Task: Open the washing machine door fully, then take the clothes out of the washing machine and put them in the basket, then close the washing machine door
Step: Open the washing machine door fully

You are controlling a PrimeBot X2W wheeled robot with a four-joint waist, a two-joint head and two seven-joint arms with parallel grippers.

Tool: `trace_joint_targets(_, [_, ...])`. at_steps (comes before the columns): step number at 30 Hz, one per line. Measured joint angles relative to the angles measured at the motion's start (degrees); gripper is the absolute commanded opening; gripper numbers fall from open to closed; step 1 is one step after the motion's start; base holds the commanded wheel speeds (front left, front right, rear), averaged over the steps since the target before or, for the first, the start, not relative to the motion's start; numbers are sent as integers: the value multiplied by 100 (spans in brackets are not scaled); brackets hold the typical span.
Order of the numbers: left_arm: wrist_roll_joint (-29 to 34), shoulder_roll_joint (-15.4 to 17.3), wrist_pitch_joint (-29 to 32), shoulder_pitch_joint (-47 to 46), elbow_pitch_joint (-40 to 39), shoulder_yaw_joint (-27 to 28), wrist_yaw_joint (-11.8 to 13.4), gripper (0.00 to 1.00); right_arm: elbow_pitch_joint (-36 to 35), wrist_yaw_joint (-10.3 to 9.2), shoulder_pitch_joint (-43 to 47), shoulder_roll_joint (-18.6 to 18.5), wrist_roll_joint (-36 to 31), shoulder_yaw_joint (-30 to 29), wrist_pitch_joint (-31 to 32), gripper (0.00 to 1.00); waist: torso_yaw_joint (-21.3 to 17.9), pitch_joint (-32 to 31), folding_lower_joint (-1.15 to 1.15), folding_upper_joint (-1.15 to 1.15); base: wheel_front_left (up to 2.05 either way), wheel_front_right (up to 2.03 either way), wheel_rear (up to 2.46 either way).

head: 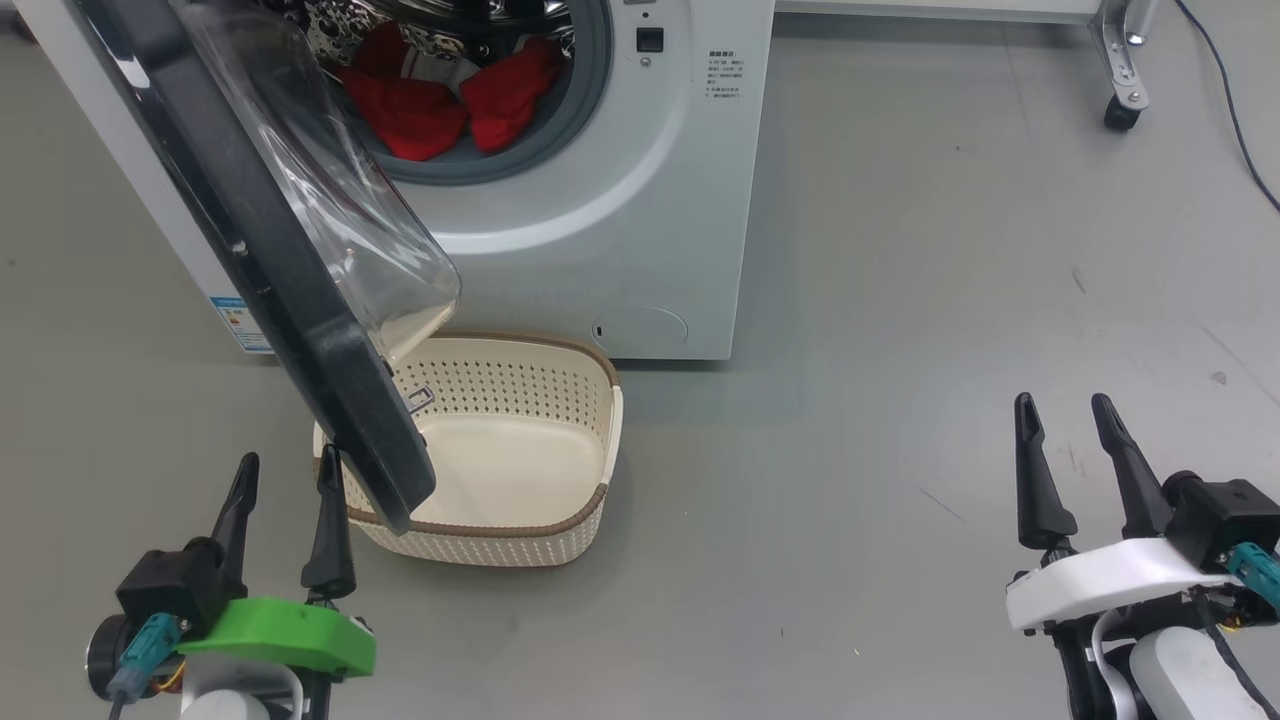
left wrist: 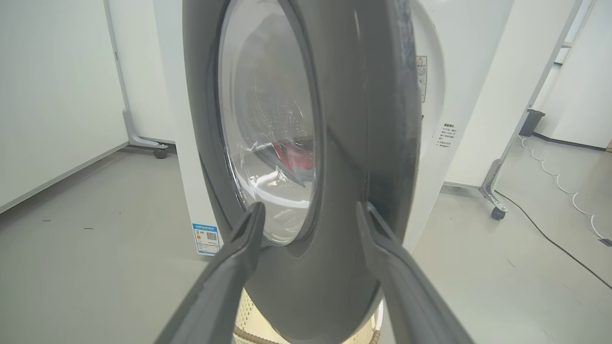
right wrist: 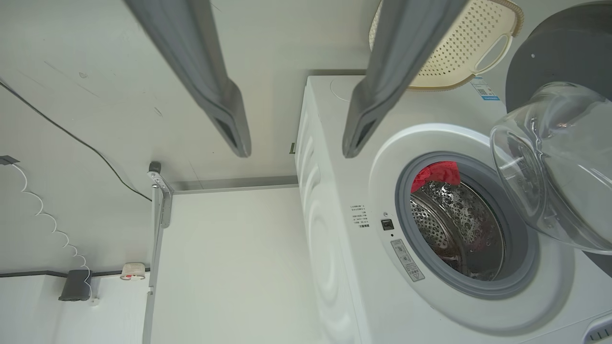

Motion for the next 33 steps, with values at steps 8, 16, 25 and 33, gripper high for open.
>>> trace_joint_targets(8, [22, 0, 0, 0, 1, 4, -8, 100, -174, 7, 192, 151, -223, -205, 0, 100, -5, 30, 0, 0, 0, 0, 0])
trace_joint_targets(16, [29, 0, 1, 0, 11, 5, -51, 100, -230, 78, 371, 283, -441, -314, 0, 100, 4, 26, 0, 0, 0, 0, 0])
trace_joint_targets(25, [27, 0, 0, 0, 13, 8, -56, 100, -282, 196, 481, 430, -555, -421, 0, 100, -11, 27, 0, 0, 0, 0, 0])
trace_joint_targets(33, [27, 0, 0, 0, 13, 11, -57, 100, -286, 283, 564, 535, -647, -532, 0, 100, -19, 43, 0, 0, 0, 0, 0])
